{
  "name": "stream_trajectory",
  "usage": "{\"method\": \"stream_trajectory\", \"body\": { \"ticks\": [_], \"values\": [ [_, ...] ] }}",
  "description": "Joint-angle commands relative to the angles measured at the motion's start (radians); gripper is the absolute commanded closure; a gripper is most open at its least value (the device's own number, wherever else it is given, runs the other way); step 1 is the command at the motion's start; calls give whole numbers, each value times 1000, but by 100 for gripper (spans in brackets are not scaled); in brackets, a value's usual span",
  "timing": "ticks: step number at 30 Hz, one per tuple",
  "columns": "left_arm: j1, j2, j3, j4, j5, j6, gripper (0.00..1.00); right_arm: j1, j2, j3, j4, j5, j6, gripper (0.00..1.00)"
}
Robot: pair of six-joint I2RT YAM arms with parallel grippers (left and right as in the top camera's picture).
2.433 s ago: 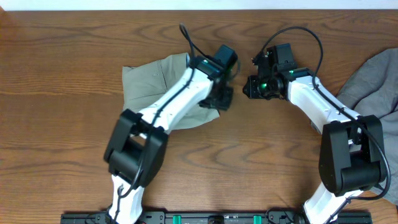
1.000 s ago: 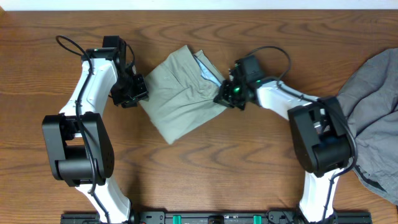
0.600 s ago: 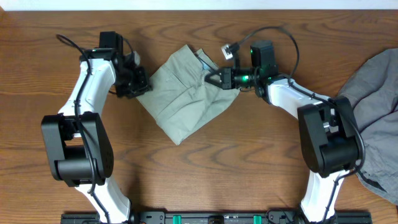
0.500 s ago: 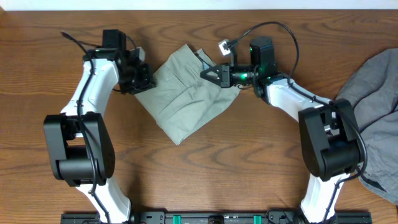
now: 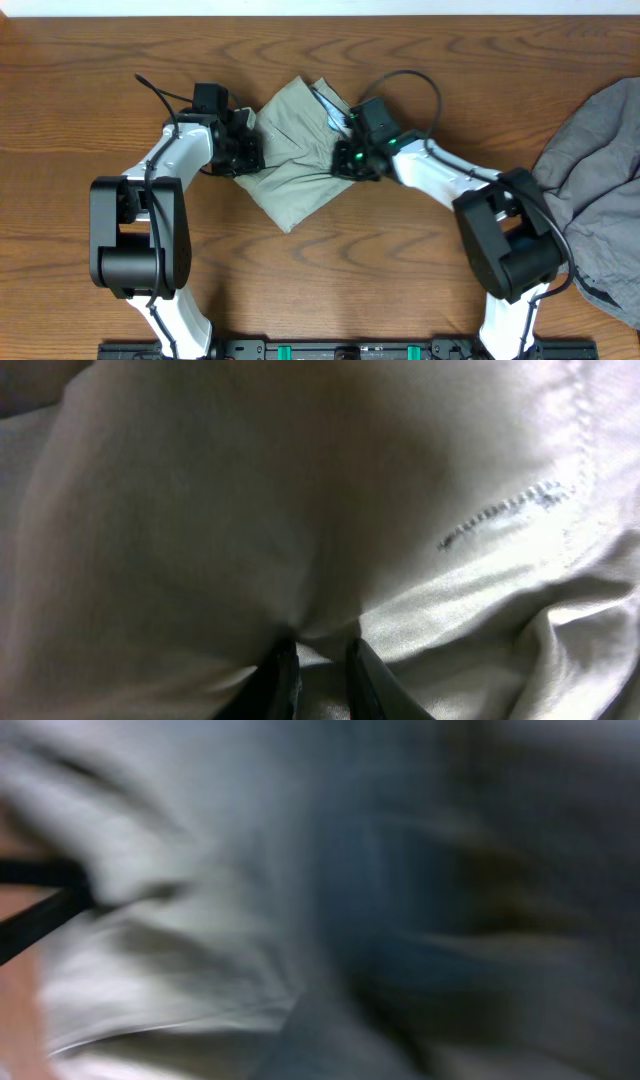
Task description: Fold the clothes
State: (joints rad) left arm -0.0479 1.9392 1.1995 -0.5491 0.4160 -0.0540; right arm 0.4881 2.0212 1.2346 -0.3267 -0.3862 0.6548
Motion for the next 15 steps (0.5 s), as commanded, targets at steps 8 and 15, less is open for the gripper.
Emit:
{"method": "stream_trajectory", "body": {
  "ticks": [8, 15],
  "values": [
    [5, 9, -27, 37, -51, 0, 80, -286, -55, 2, -228, -29, -119, 99],
    [5, 4, -16, 55, 29, -10, 80, -290, -130, 2, 38, -673, -423, 99]
  ]
}}
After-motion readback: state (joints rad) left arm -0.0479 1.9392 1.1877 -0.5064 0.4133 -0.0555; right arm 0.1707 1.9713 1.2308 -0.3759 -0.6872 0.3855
